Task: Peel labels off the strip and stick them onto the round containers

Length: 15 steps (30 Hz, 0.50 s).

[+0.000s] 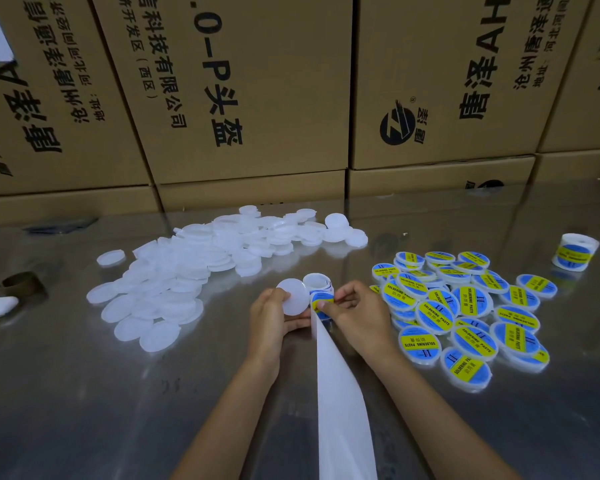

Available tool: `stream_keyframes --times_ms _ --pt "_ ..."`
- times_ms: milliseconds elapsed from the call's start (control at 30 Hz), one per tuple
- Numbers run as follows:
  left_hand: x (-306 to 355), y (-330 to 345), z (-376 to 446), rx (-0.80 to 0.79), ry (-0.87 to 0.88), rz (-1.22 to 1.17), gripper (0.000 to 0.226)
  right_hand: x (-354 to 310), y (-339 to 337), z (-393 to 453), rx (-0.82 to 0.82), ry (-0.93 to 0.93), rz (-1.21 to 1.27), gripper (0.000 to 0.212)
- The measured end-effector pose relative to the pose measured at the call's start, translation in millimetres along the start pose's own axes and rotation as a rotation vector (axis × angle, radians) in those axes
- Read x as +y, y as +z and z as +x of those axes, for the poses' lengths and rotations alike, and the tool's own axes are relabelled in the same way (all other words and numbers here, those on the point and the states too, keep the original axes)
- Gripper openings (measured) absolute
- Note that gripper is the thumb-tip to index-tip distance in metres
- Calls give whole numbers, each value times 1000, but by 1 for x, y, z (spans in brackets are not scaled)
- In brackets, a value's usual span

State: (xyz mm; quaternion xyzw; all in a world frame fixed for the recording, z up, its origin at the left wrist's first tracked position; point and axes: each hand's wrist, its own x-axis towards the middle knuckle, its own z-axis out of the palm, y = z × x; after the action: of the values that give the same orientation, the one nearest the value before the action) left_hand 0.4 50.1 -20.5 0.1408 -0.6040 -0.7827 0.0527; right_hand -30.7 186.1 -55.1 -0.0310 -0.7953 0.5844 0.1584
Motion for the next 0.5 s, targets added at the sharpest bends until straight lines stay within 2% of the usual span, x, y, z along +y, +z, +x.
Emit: stream_keyframes --times_ms 367,500 --pt "2 1 -6 13 -3 -27 16 -7 -5 -9 15 -65 -105 34" --pt "4 1 -7 -19 2 -64 15 -13 -9 -16 -88 -73 -123 32"
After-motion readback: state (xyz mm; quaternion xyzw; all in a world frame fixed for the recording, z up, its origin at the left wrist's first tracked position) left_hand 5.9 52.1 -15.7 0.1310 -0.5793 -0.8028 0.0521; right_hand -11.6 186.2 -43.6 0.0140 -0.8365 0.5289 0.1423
